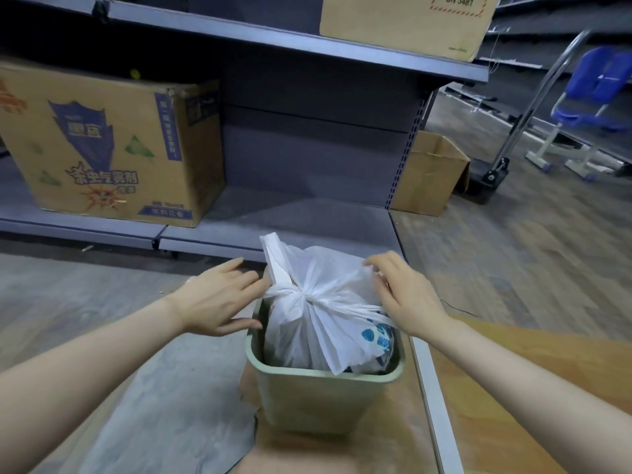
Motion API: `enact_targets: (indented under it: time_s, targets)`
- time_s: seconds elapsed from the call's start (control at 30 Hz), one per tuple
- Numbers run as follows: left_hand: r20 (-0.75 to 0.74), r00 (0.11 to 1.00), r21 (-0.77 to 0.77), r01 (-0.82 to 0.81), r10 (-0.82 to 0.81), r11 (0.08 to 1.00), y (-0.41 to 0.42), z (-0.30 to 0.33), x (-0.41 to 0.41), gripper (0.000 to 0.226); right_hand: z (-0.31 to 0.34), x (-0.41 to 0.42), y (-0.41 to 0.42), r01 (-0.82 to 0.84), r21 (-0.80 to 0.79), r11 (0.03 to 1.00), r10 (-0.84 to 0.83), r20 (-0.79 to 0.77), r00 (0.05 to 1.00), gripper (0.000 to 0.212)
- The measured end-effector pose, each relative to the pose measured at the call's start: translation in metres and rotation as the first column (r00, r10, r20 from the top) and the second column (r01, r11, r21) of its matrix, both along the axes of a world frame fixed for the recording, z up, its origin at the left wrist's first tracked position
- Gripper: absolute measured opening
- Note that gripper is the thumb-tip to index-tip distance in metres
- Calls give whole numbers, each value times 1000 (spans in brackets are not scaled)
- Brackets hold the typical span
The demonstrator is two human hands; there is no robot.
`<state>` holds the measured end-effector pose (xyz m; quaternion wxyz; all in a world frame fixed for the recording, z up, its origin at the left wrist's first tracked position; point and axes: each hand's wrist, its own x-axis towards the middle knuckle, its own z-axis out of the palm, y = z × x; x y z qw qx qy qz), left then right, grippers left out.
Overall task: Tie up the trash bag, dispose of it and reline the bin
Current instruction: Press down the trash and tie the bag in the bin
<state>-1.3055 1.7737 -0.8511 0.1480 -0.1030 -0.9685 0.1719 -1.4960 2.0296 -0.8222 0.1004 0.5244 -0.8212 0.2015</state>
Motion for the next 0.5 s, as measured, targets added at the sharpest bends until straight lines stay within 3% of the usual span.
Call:
enact_targets:
  time_s: [0.1,0.17,0.23,0.33,0.4,0.47,0.5]
  targets:
    - [75,997,78,-11,5,997,4,-9,4,79,-14,-18,-4,258,351,900,-328,155,932,61]
    - [45,998,114,41,-46,993,7,-9,5,86,-28,-25,-9,285,475,832,-443,261,858,61]
    - [47,996,176,68,-77,982,7,-8,5,87,-38,-29,-15,298,476,828,-466,288,836,35]
    - [37,995,255,78,-91,964,10,-13,3,93,-38,-31,-21,333,458,824,-484,266,834,18]
    - [157,988,326,-41,-12,944,17,-13,-2,107,-35,-36,-23,360,459,812,-508,253,823,7]
    - [332,938,332,-210,94,920,21,-9,-15,120,-33,-49,-25,392,445,805,-530,242,813,7]
    - [350,930,343,-241,114,908,21,-8,-22,122,-33,-57,-26,407,429,806,-536,240,809,7]
